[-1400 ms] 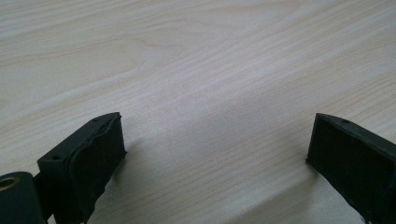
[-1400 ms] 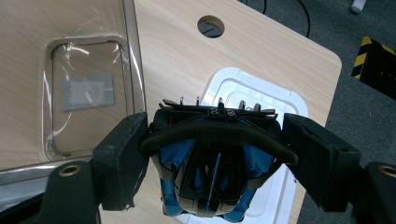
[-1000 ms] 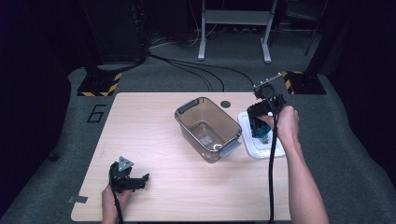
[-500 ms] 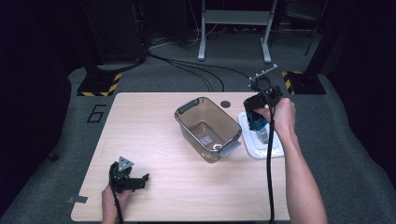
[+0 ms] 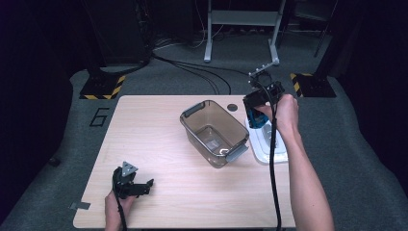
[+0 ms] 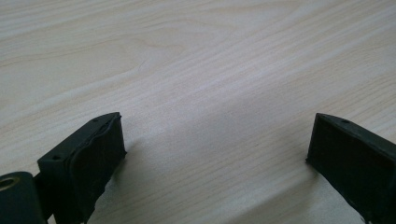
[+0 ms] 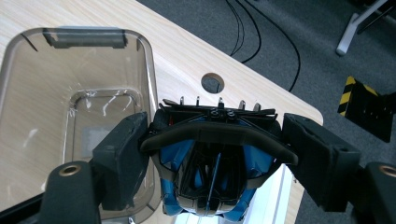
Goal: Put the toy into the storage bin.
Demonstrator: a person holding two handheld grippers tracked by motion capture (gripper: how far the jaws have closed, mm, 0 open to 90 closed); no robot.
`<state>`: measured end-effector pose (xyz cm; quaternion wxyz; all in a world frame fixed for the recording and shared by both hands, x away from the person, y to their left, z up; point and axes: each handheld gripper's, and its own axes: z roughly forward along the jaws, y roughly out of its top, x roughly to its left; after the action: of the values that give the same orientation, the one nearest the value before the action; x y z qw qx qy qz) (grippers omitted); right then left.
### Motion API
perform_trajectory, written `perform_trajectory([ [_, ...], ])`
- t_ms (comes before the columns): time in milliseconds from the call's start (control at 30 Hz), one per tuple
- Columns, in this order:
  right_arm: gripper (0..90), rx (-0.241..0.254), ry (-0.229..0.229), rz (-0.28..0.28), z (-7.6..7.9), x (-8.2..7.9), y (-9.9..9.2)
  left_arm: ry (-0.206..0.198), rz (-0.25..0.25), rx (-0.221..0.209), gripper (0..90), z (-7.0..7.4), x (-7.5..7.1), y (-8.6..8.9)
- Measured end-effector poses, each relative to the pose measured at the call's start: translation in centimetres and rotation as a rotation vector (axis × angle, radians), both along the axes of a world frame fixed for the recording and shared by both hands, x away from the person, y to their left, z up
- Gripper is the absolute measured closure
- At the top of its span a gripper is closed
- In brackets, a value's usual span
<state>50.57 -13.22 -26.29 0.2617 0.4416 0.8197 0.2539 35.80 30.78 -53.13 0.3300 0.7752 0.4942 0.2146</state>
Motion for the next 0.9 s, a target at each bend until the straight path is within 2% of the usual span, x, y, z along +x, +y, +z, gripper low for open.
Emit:
perform_trajectory([
  [167,24.4,0.013,-0.007,0.02,0.5,-0.3,0.7,0.001,0.006,-0.007,3.9,0.0,0.0,-0.1],
  [333,24.4,-0.002,-0.018,0.052,0.8,-0.5,1.4,0.0,0.001,0.0,3.9,0.0,0.0,0.0],
  [500,24.4,0.007,-0.026,0.077,1.1,-0.9,2.3,0.001,0.005,-0.006,3.9,0.0,0.0,-0.1],
  [667,24.3,0.012,-0.02,0.099,1.4,-1.3,3.6,0.001,0.005,-0.006,3.9,0.0,0.0,-0.1],
  [900,24.3,0.038,0.001,0.164,1.2,-1.9,5.5,0.001,0.005,-0.007,3.9,0.0,0.0,-0.1],
])
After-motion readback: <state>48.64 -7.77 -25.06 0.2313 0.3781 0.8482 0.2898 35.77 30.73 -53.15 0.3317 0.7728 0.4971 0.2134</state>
